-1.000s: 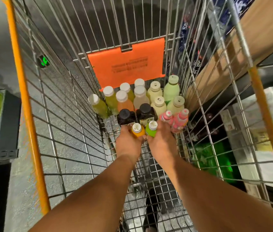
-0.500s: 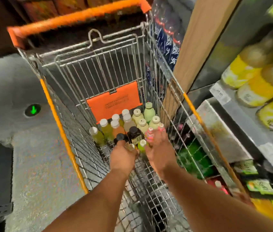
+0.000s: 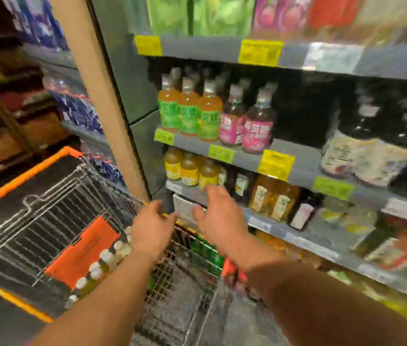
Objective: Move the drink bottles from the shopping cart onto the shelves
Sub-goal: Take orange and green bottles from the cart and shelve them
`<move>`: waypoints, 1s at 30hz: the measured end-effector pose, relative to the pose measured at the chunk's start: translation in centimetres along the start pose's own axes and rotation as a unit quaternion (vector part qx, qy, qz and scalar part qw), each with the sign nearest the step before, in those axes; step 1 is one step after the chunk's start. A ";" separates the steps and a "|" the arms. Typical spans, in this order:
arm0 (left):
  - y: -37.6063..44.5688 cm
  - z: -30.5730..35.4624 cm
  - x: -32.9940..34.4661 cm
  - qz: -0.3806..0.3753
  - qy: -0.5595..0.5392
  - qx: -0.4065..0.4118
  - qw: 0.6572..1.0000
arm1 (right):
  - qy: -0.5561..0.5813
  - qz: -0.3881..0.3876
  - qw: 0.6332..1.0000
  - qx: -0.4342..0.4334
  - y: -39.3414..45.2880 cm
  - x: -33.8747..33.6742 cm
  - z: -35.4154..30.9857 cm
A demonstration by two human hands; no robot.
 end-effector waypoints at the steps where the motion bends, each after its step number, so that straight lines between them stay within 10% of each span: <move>1: -0.5 2.5 0.2 -0.003 -0.004 0.025 1.000 | -0.008 0.015 1.000 0.012 -0.6 -2.5 0.9; 13: -17.4 24.9 2.0 -0.014 -0.018 0.222 0.975 | -0.047 0.134 0.984 0.110 -20.0 -22.8 9.7; 30: -31.7 28.5 6.4 -0.126 -0.001 0.263 0.956 | -0.042 0.196 0.953 0.227 -37.4 -28.8 16.5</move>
Point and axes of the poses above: each hand's wrist, its own y-axis towards the middle knuckle, its own x-axis out of the palm, z = x × y, the point moved 7 cm from there along y, towards the middle knuckle, and after that the axes turned 5 degrees about -z, right-handed, at the moved point
